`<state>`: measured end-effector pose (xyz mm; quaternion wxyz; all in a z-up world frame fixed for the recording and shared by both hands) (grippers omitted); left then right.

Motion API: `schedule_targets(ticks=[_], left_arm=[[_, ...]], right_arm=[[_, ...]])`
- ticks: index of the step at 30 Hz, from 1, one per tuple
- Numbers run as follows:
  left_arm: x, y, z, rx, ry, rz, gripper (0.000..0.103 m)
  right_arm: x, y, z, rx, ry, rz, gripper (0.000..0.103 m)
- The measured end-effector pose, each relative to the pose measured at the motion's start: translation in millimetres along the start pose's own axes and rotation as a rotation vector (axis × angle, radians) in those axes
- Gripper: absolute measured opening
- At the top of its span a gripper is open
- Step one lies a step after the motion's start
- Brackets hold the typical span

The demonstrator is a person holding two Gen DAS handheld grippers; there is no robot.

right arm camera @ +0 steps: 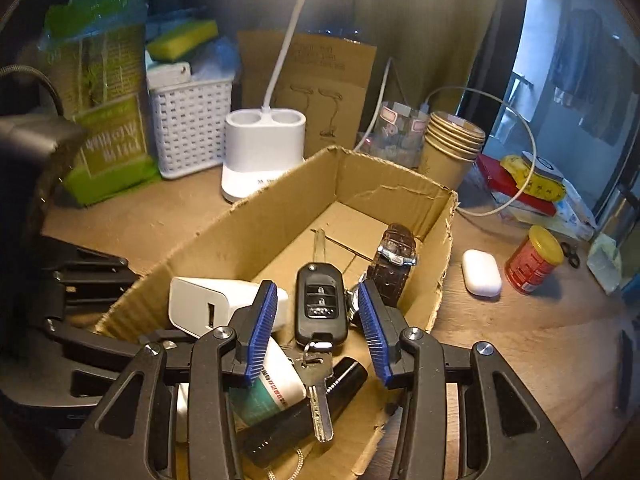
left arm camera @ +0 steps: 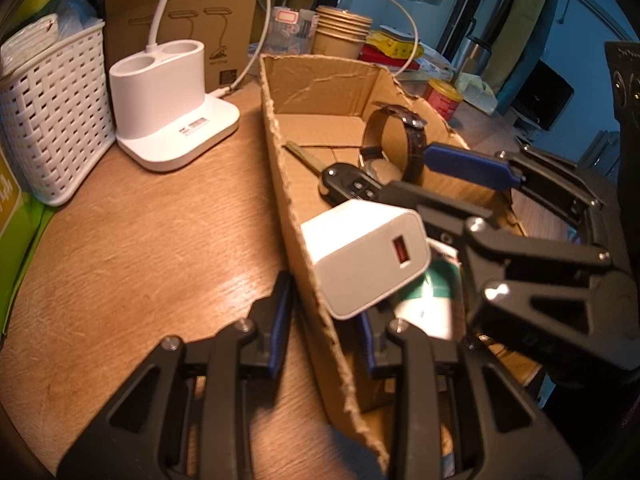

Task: Organize rigid objects
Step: 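Move the right gripper back to the red GAMBOL can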

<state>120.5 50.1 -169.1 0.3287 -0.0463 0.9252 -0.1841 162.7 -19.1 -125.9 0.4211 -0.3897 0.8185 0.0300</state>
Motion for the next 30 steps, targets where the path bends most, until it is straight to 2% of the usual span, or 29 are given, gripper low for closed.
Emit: schedule_targets(ticks=[13,15,18,25,30], left_arm=[[0.2,0.5,-0.2,0.002,0.0,-0.003,0.031],[0.3,0.5,-0.4,0.003,0.0,-0.003,0.031],[0.2,0.5,-0.2,0.002,0.0,-0.003,0.031],[0.2,0.5,-0.2,0.002,0.0,-0.003,0.031],[0.3,0.5,-0.3,0.002,0.0,-0.003,0.031]], right_arm=[[-3.7,-36.5,-29.1,-0.006,-0.082,0.151,0.046],[-3.4,-44.7,-33.7,0.009,-0.096,0.173,0.046],[-2.2,-58.7,-38.8,0.031,-0.109,0.213,0.055],[4.4,-91.8,-40.4,0.068,-0.115,0.306,0.055],[9.6,-107.6,-34.3,0.139,-0.107,0.315,0.056]])
Point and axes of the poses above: each gripper's, at about its wrist camera, not at the fingertips, and z roughly the way its jaws point, y to its left, x to its underside, the point moved 4 cm from there along z, roughly the way its jaws point, and after that the axes turned 11 degrees about x, right-handed, at the moved point
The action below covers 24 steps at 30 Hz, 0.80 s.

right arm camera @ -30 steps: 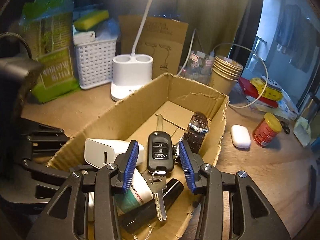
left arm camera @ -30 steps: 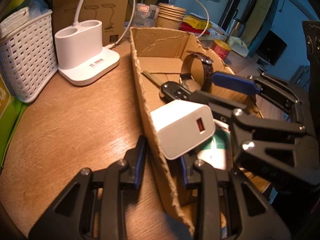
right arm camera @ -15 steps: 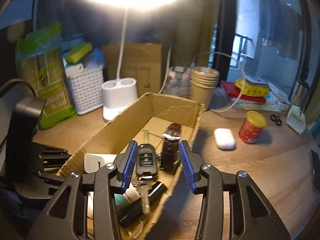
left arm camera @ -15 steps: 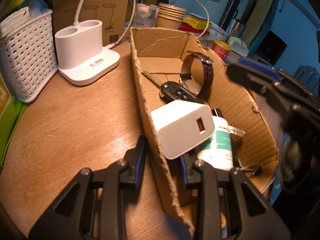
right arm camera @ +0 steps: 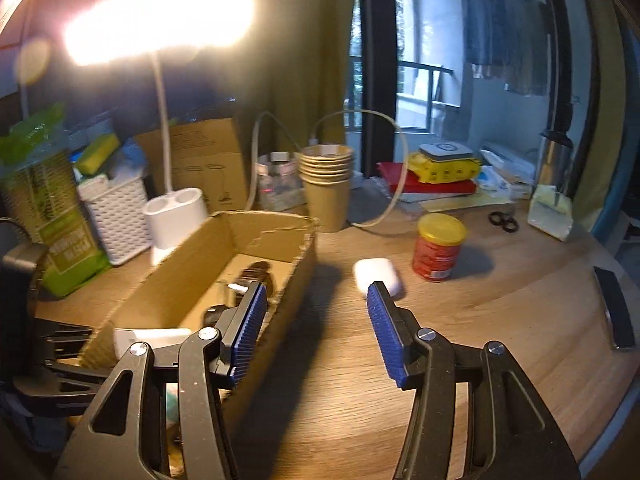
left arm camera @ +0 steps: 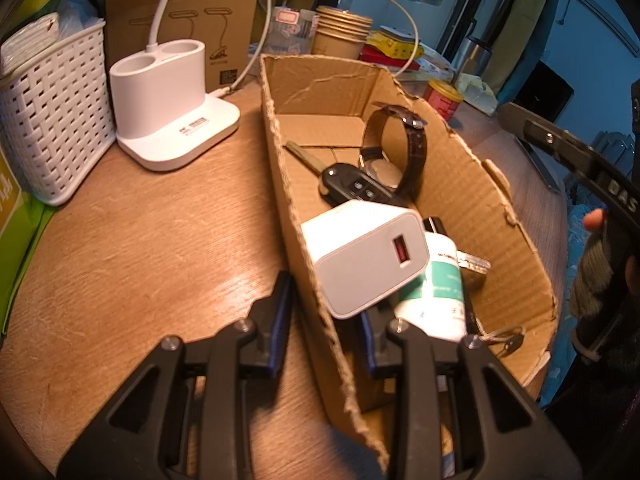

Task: Organize rigid objects
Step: 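Move the right gripper back to the red GAMBOL can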

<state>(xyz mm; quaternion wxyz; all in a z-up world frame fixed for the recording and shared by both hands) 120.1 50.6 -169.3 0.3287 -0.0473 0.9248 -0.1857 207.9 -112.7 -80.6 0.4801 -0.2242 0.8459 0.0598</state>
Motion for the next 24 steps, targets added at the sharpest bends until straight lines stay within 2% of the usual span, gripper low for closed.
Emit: schedule_targets(ticks=[3,7,18,24], left_arm=[[0.0,0.0,0.0,0.0,0.0,0.0,0.031],[0.0,0.0,0.1,0.0,0.0,0.0,0.031],[0.1,0.0,-0.1,0.0,0.0,0.0,0.031],[0.1,0.0,0.0,0.0,0.0,0.0,0.031]], right_arm=[[2.0,-12.5,9.7,0.077,0.003,0.006,0.062],[4.9,-29.8,21.4,0.117,0.021,0.04,0.063],[-8.2,-55.4,45.3,0.197,0.018,0.037,0.063],[-10.1,-63.6,64.9,0.211,0.04,0.033,0.063]])
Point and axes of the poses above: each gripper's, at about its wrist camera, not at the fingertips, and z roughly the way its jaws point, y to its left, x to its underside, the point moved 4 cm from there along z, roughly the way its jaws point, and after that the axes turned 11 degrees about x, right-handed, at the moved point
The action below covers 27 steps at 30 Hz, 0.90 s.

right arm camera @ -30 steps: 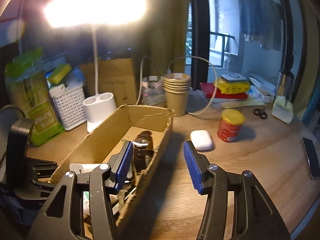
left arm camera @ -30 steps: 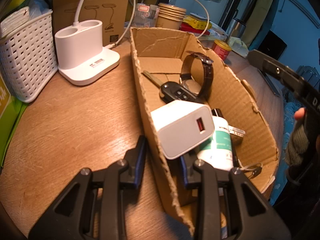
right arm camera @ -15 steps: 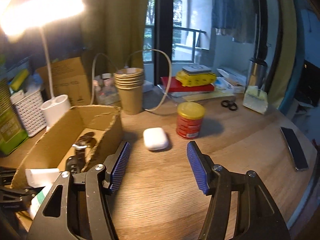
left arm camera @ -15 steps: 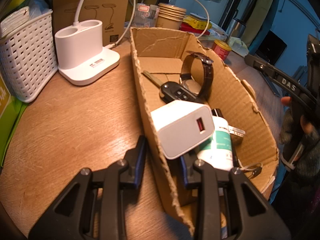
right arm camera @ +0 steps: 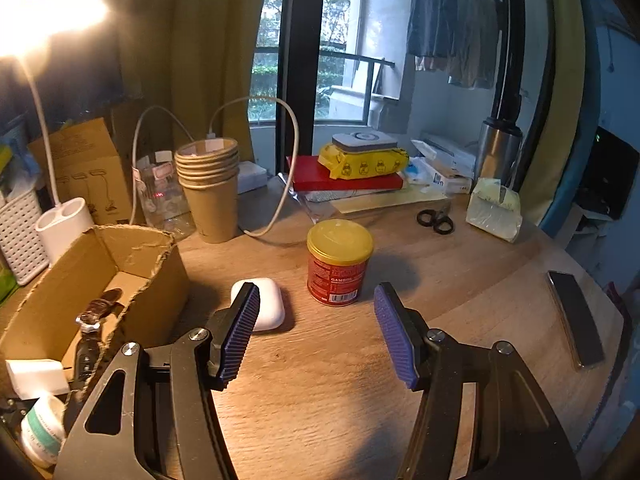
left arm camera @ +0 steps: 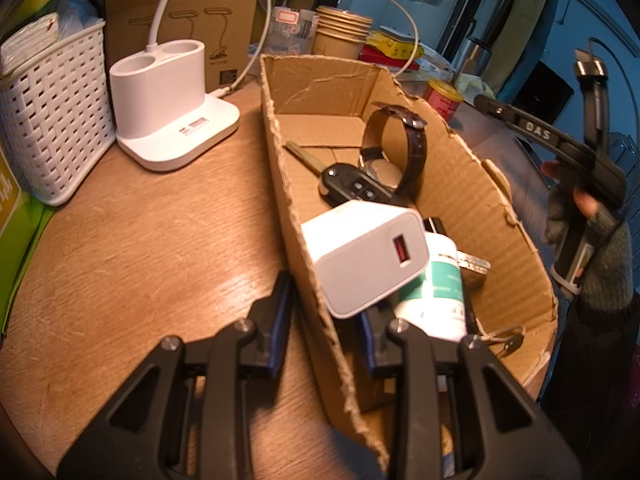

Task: Organize rigid objects
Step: 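Move the right gripper back to the red GAMBOL can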

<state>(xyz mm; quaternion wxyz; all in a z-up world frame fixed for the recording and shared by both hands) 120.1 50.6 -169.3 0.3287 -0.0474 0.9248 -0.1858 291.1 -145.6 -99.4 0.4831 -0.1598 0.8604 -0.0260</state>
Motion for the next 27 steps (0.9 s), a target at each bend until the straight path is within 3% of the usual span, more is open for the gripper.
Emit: schedule_targets(ticks=[7,27], left_arm=[[0.0,0.0,0.1,0.0,0.0,0.0,0.031],[0.0,0.0,0.0,-0.001,-0.002,0.0,0.031]], right_arm=[[-0.2,-1.2,16.1,0.007,0.023,-0.002,0.068],[-21.7,-10.5,72.8,0.017,0.079,0.01,0.069]])
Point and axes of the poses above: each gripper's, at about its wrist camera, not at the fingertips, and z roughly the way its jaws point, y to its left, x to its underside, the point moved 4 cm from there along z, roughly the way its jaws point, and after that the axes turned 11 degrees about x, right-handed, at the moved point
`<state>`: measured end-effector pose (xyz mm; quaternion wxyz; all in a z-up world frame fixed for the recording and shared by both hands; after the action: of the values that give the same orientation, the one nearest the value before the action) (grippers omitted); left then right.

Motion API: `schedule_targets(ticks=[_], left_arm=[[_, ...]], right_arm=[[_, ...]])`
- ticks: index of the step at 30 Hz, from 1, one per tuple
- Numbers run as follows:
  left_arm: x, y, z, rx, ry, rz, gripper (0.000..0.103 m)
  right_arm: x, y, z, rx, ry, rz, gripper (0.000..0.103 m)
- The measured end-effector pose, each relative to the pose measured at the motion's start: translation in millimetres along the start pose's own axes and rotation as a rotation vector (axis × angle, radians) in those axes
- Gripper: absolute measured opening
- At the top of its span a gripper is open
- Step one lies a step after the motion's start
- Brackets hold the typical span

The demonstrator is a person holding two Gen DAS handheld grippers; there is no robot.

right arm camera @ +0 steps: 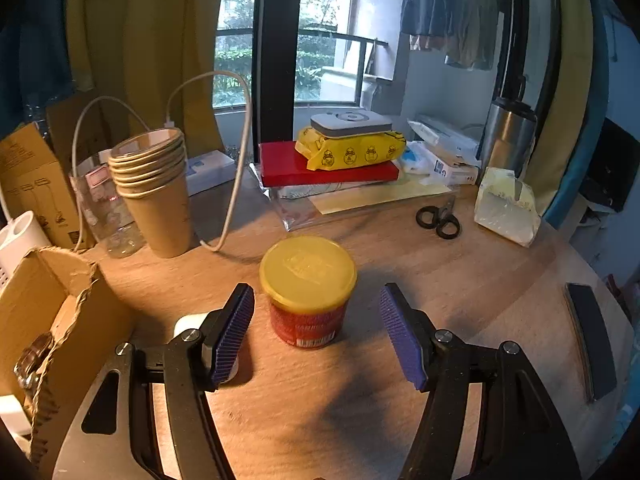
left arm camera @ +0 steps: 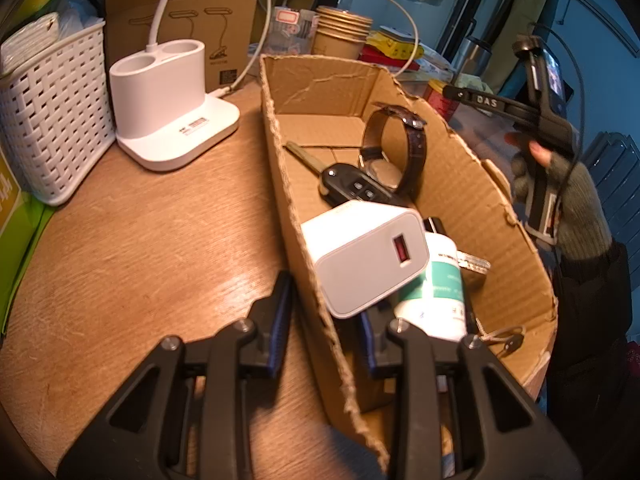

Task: Organize rigid objects
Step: 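Move the right gripper back to the red GAMBOL can, then grasp the red GAMBOL can with the right gripper and lift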

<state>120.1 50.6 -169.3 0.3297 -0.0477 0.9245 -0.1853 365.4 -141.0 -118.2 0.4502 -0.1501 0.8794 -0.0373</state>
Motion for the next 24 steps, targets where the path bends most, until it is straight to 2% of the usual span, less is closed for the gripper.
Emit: schedule_targets(ticks=[7,8,10,14,24], left_arm=[[0.0,0.0,0.0,0.0,0.0,0.0,0.031],[0.0,0.0,0.1,0.0,0.0,0.0,0.031],[0.0,0.0,0.0,0.0,0.0,0.0,0.031],[0.1,0.0,0.0,0.0,0.0,0.0,0.031],[0.1,0.0,0.0,0.0,0.0,0.0,0.031]], right_arm=[[-1.6,1.0,15.9,-0.003,0.019,0.008,0.068],[-1.2,1.6,16.4,-0.002,0.019,0.003,0.067],[-1.2,2.6,15.7,0.0,0.016,-0.003,0.057],[-0.9,1.2,14.2,0.011,0.012,-0.002,0.057],[1.7,-0.5,-21.0,0.008,-0.062,0.009,0.056]])
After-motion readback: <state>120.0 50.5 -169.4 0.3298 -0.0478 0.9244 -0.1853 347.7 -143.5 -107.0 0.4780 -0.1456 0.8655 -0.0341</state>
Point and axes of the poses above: each gripper's, at about its wrist camera, not at the fingertips, and z roughly the way its jaws point, y to its left, x to its underside, the point moved 4 cm from there along z, roughly the way its jaws point, and after that the axes turned 11 degrees about x, right-handed, at the moved point
